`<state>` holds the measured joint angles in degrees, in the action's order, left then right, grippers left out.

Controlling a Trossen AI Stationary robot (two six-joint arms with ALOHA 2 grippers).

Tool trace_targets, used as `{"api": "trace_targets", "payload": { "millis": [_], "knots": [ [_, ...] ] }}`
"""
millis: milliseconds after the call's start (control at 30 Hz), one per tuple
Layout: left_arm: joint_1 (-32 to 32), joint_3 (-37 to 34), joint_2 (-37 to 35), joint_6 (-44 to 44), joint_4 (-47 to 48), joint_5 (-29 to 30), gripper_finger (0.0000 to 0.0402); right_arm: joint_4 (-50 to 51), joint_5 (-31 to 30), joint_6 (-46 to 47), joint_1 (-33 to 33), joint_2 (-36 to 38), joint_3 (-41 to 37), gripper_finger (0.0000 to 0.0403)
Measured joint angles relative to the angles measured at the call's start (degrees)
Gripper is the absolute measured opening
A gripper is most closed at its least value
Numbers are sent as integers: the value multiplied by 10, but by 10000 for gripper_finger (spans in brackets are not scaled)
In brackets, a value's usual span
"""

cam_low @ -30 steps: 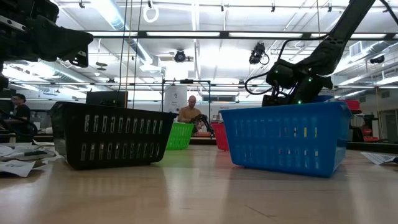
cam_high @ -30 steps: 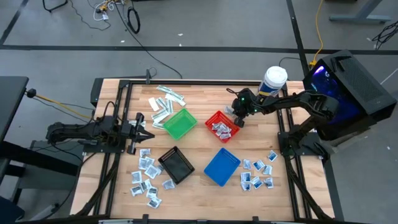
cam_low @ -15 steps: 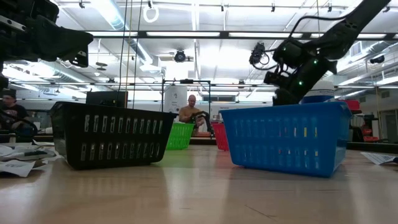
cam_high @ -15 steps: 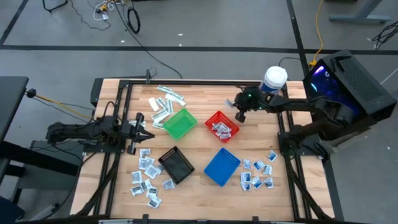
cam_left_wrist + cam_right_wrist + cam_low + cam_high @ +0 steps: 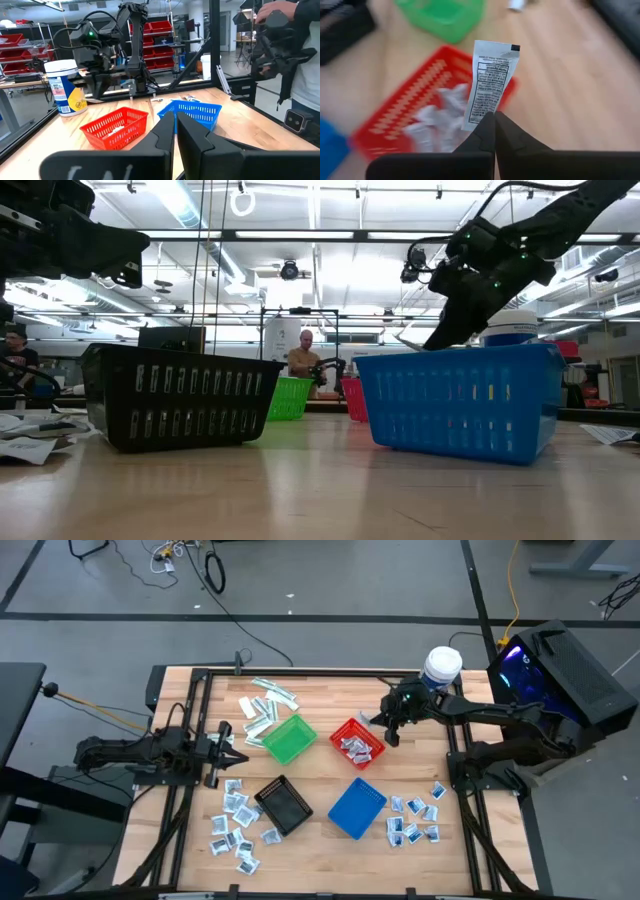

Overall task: Pick & Place First Aid Supplies
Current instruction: Put the orange ointment pack into the red bin

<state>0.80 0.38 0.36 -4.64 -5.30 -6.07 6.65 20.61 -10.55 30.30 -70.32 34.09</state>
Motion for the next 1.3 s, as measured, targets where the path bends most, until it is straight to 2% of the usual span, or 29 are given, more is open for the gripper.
{"api": "trace_targets", "payload": {
  "millis": [133,433,800,1000,1133,1300],
  "knots": [
    [0,0,0,0,0,0,25,5,8,11,-34,0,0,0],
    [0,0,0,0,0,0,25,11,-28,8,-89,0,0,0],
    [0,0,0,0,0,0,25,12,-87,11,-111,-59,1,0],
    [0,0,0,0,0,0,25,8,-92,11,-120,-73,1,1],
    [0,0,0,0,0,0,25,-1,-91,11,-121,-73,1,20],
    [0,0,0,0,0,0,25,-4,-91,12,-121,-72,1,88]
  ]
}}
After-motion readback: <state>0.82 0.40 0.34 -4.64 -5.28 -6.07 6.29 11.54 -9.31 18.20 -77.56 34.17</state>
